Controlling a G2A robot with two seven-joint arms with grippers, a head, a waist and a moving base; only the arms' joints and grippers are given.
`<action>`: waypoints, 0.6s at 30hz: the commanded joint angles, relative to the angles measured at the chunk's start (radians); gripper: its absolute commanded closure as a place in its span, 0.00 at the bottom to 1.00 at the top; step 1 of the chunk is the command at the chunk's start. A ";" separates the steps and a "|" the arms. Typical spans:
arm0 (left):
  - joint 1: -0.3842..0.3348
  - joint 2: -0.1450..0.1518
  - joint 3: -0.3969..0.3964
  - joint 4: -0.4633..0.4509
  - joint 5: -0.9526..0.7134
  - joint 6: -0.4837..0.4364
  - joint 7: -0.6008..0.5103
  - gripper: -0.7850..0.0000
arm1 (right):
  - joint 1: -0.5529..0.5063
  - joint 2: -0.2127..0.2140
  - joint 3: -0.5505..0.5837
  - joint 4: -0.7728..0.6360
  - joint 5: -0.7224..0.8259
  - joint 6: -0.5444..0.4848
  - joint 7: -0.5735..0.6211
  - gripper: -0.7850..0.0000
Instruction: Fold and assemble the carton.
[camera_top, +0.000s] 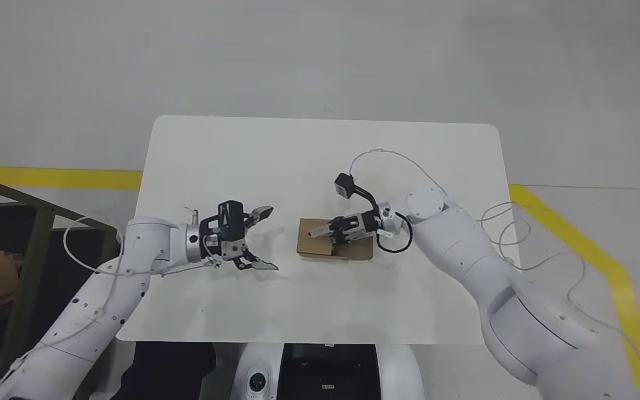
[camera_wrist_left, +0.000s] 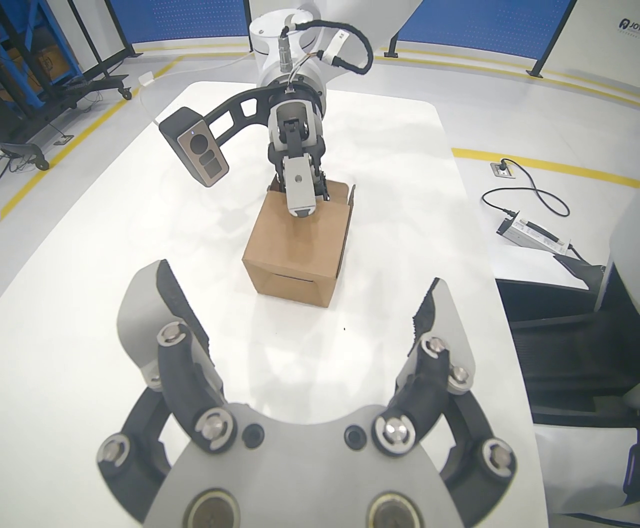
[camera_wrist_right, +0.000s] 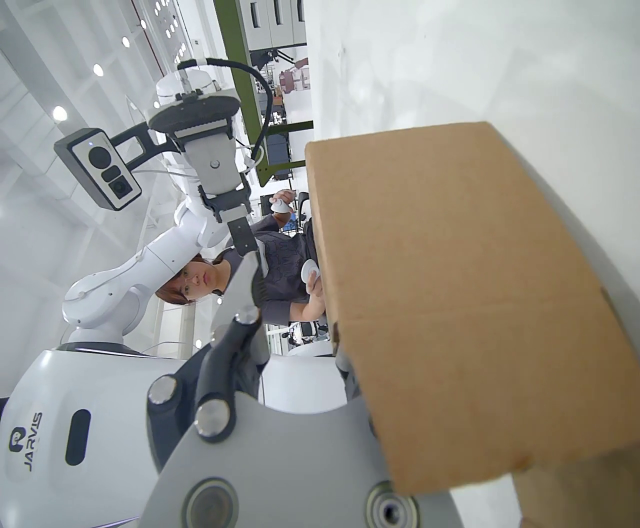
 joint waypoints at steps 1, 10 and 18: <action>-0.005 -0.002 0.006 0.000 0.000 0.000 -0.002 0.00 | 0.004 0.000 0.001 0.006 -0.002 0.002 0.002 0.00; -0.017 -0.004 0.022 0.008 -0.001 -0.001 -0.034 0.00 | 0.011 0.051 0.047 -0.015 -0.009 0.028 0.028 0.00; -0.035 -0.011 0.047 0.013 -0.018 0.016 -0.067 0.00 | -0.019 0.135 0.115 -0.168 -0.024 0.007 0.007 0.00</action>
